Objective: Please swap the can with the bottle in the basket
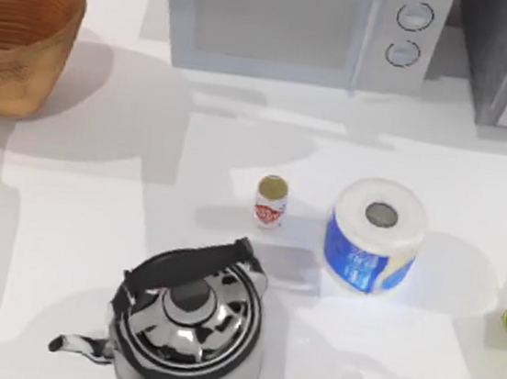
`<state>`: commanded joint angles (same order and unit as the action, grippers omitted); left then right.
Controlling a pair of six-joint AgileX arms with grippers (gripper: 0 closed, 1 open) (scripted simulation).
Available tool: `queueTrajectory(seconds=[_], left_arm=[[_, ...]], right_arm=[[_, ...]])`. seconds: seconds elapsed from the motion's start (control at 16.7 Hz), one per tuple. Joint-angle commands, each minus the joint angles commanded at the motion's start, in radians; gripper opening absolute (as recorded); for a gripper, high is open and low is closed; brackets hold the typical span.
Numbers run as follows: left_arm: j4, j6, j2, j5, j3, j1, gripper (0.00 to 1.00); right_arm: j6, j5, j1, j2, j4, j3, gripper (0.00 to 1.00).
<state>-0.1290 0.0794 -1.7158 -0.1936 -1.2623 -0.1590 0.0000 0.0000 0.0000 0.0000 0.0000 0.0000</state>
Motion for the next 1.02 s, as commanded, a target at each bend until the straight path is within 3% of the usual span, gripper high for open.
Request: queueTrajectory(seconds=[0.66, 1.02], left_arm=[[0.000, 0.000, 0.000, 0.000, 0.000, 0.000, 0.98], [0.000, 0.000, 0.000, 0.000, 0.000, 0.000, 1.00]], right_arm=[[0.000, 0.000, 0.000, 0.000, 0.000, 0.000, 1.00], [0.000, 0.000, 0.000, 0.000, 0.000, 0.000, 1.00]])
